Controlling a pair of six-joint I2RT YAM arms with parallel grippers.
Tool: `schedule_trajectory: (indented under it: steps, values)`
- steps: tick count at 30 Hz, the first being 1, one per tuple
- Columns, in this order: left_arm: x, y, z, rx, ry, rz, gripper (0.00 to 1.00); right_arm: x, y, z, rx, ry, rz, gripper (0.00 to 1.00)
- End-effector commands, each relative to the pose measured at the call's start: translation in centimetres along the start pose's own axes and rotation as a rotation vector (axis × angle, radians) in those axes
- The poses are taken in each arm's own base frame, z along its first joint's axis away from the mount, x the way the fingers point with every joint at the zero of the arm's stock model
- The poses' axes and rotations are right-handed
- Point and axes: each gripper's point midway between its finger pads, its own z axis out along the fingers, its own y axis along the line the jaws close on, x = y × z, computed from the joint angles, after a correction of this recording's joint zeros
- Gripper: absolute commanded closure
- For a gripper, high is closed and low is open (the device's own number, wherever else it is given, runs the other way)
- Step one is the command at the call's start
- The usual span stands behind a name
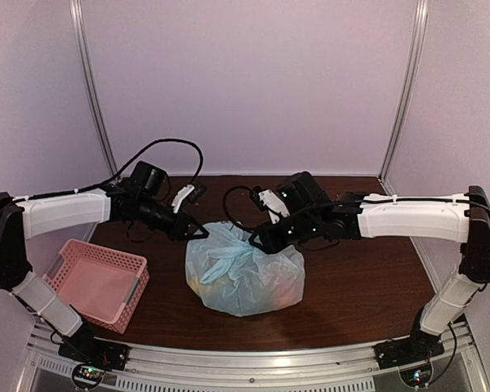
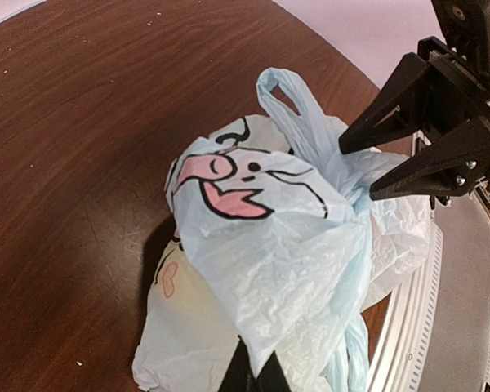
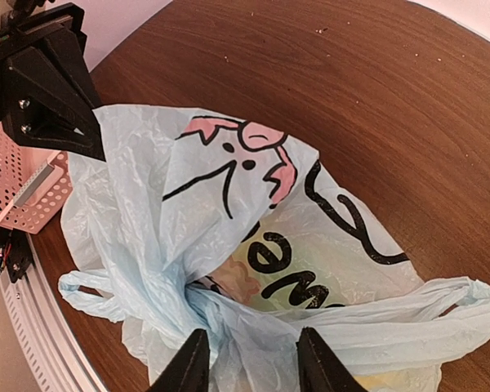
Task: Untie the knot of the plastic bag and take out the fruit
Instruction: Untie the bag handles from the takeout bag.
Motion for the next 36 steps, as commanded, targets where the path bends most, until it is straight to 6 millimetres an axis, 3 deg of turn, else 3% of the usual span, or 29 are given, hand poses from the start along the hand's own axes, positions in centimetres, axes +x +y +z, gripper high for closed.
schedule_trajectory:
  steps: [1,16,25,27,29,30,32,34,36]
  values:
    - [-1.8,-0.2,-1.0,-0.015,-0.064,0.040,1.00,1.0,-0.6,0.2,0.008,0.032,0.012,0.63]
    - [-1.8,-0.2,-1.0,-0.015,-0.064,0.038,1.00,2.2,-0.3,1.4,-0.022,0.077,0.024,0.60]
    - [-2.0,0.3,-1.5,-0.066,-0.075,0.047,1.00,1.2,0.0,0.5,-0.036,0.034,0.027,1.00]
    - [-2.2,0.6,-1.8,-0.101,-0.084,0.052,1.00,0.9,0.2,0.2,-0.049,0.020,0.027,1.00]
    - [-2.8,0.7,-2.5,-0.142,-0.104,0.065,0.82,0.6,0.5,-0.2,-0.063,0.002,0.028,1.00]
    - [-3.1,0.9,-3.0,-0.186,-0.116,0.078,0.60,0.6,0.6,-0.3,-0.069,-0.006,0.028,1.00]
    - [-4.1,0.7,-4.3,-0.265,-0.154,0.112,0.37,0.4,0.7,-0.5,-0.075,-0.017,0.029,1.00]
    - [-5.1,0.3,-5.5,-0.344,-0.196,0.135,0.26,0.4,0.7,-0.6,-0.076,-0.023,0.030,1.00]
    - [-6.0,-0.7,-6.4,-0.380,-0.246,0.154,0.22,0.4,0.7,-0.7,-0.079,-0.027,0.031,1.00]
